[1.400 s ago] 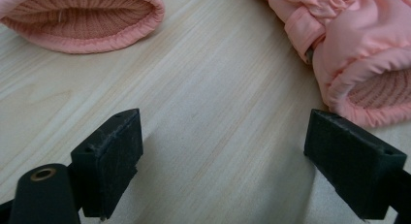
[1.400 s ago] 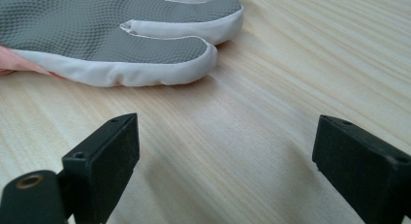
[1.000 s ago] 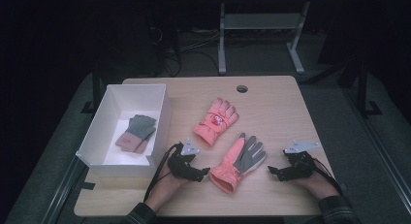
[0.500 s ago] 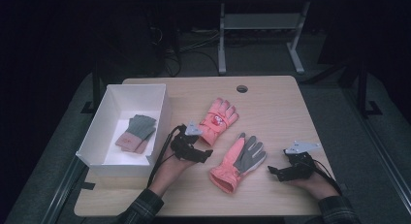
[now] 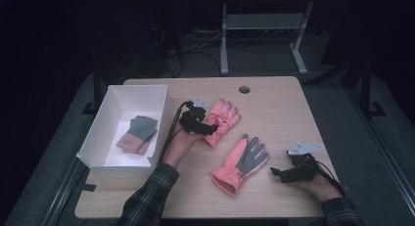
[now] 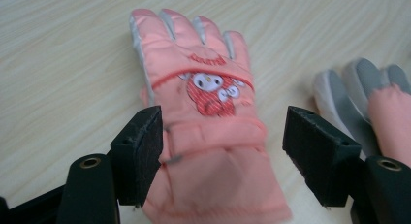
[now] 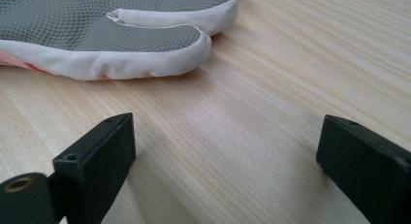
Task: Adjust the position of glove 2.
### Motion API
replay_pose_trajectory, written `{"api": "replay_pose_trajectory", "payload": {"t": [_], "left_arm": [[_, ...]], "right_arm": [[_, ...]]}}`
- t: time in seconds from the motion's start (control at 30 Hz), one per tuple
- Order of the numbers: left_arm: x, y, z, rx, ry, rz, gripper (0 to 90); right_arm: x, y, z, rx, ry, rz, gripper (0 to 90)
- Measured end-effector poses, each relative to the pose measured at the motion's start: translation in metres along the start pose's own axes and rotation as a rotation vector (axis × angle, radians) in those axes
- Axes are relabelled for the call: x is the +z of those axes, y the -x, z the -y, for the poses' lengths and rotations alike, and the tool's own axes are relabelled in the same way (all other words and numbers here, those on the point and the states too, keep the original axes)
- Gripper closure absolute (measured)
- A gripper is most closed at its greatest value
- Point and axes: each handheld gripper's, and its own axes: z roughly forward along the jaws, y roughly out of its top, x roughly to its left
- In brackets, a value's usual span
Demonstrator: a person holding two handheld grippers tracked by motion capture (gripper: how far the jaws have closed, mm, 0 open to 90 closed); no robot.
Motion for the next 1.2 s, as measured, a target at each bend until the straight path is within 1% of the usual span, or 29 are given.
{"api": "replay_pose_trajectory", "payload": {"t": [0.03, 0.07, 0.1, 0.13, 0.2, 0.23, 0.3, 0.37, 0.4, 0.5, 0.57, 0.6, 0.63, 0.67, 0.7, 0.73, 0.87, 0.93, 1.03, 1.13, 1.2], "left_arm": [[0.003, -0.003, -0.002, -0.003, 0.001, 0.003, 32.4], [0.006, -0.006, -0.005, 0.003, -0.010, -0.002, 33.3], [0.010, -0.008, -0.007, -0.002, -0.011, -0.003, 34.3], [0.013, -0.010, -0.009, 0.003, -0.014, -0.010, 35.3], [0.020, -0.015, -0.012, -0.008, -0.028, -0.004, 37.8], [0.023, -0.018, -0.013, -0.006, -0.038, -0.010, 38.4], [0.030, -0.021, -0.015, 0.001, -0.049, -0.021, 38.5], [0.036, -0.025, -0.015, -0.001, -0.065, -0.016, 38.6], [0.036, -0.025, -0.015, -0.001, -0.065, -0.016, 38.9], [0.046, -0.030, -0.014, 0.010, -0.088, -0.022, 39.2], [0.051, -0.032, -0.011, 0.014, -0.095, -0.016, 41.1], [0.053, -0.034, -0.010, 0.015, -0.100, -0.006, 41.8], [0.055, -0.034, -0.009, 0.004, -0.094, 0.007, 43.4], [0.056, -0.035, -0.008, 0.001, -0.098, 0.024, 45.7], [0.057, -0.036, -0.007, 0.001, -0.109, 0.033, 48.9], [0.059, -0.036, -0.006, -0.001, -0.107, 0.040, 51.9], [0.059, -0.038, -0.004, -0.007, -0.108, 0.047, 66.9], [0.058, -0.042, -0.004, -0.013, -0.112, 0.064, 74.4], [0.057, -0.043, -0.004, -0.040, -0.112, 0.078, 79.3], [0.055, -0.044, -0.006, -0.068, -0.108, 0.092, 81.5], [0.051, -0.043, -0.008, -0.073, -0.098, 0.098, 81.8]], "right_arm": [[0.000, 0.000, 0.000, 0.005, -0.002, 0.000, 6.0], [0.000, 0.000, 0.000, 0.005, -0.002, 0.000, 6.0], [0.000, 0.000, 0.000, 0.006, -0.002, 0.000, 5.9], [0.000, 0.000, 0.000, 0.005, -0.002, 0.000, 5.9], [0.000, 0.000, 0.000, 0.006, -0.002, 0.000, 5.9], [0.000, 0.000, 0.000, 0.006, -0.002, 0.000, 5.9], [0.000, 0.000, 0.000, 0.006, -0.002, 0.000, 5.9], [0.000, 0.000, 0.000, 0.006, -0.002, 0.000, 5.9], [0.000, 0.000, 0.000, 0.006, -0.002, 0.000, 5.9], [0.000, 0.000, 0.000, 0.001, -0.001, -0.001, 5.8], [0.000, 0.000, 0.000, 0.001, -0.001, -0.001, 5.8], [0.000, 0.000, 0.000, 0.001, -0.001, -0.001, 5.8], [0.000, 0.000, 0.000, 0.001, -0.001, -0.001, 5.8], [0.000, 0.000, 0.000, 0.001, -0.001, -0.001, 5.7], [0.000, 0.000, 0.000, 0.000, -0.001, -0.002, 5.6], [0.000, 0.000, 0.000, -0.001, -0.001, -0.002, 5.6], [0.000, 0.000, 0.000, -0.001, -0.001, -0.002, 5.6], [0.000, 0.000, 0.000, -0.001, -0.001, -0.002, 5.6], [0.000, 0.000, 0.000, -0.001, -0.001, -0.002, 5.6], [0.000, 0.000, 0.000, -0.001, -0.001, -0.002, 5.6], [0.000, 0.000, 0.000, -0.001, -0.001, -0.002, 5.6]]}}
